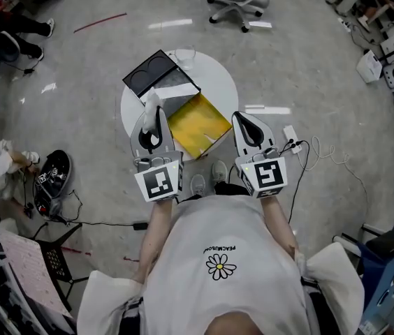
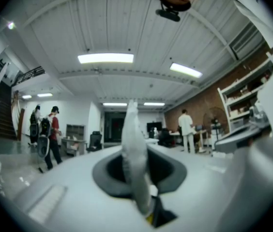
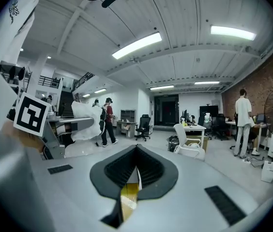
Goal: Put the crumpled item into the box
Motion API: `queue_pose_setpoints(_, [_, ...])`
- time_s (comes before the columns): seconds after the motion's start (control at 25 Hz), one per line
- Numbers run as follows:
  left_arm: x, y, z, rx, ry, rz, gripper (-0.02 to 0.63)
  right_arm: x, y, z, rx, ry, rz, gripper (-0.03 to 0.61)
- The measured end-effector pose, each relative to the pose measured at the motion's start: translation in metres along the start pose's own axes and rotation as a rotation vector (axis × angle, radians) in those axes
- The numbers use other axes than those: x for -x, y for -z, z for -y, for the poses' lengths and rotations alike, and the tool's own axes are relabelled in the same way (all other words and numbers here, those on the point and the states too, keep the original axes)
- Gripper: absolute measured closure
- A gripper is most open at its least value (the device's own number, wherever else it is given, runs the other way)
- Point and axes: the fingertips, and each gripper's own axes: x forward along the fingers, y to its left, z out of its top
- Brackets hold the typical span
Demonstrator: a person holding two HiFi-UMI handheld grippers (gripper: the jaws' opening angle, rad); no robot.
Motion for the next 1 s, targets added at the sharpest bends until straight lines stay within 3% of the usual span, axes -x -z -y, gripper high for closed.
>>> queue_pose_setpoints(0.36, [0.013, 0.011, 0.004, -0.004, -0.007, -0.034, 0.563, 0.005, 0.004, -0.003, 0.019, -0.015, -0.017, 0.578])
queue_pose_setpoints(0.52, [0.013, 0.009, 0.005, -0.044, -0.007, -0.028, 0.565, 0.006, 0.004, -0.004, 0.013, -0.024, -0.022, 0.578])
queue_pose_setpoints(0.72, [0.003, 0.001, 0.020, -0.372, 0.075, -0.044, 0.565, 0.013, 0.003, -0.001, 0.001, -0.011, -0.025, 0.578])
queue_pose_setpoints(1.0, [-0.016, 0.022, 0.047, -0.594, 0.199, -0.090, 0.565, 0.024, 0.016, 0.004, -0.042, 0.010, -0.060, 0.578])
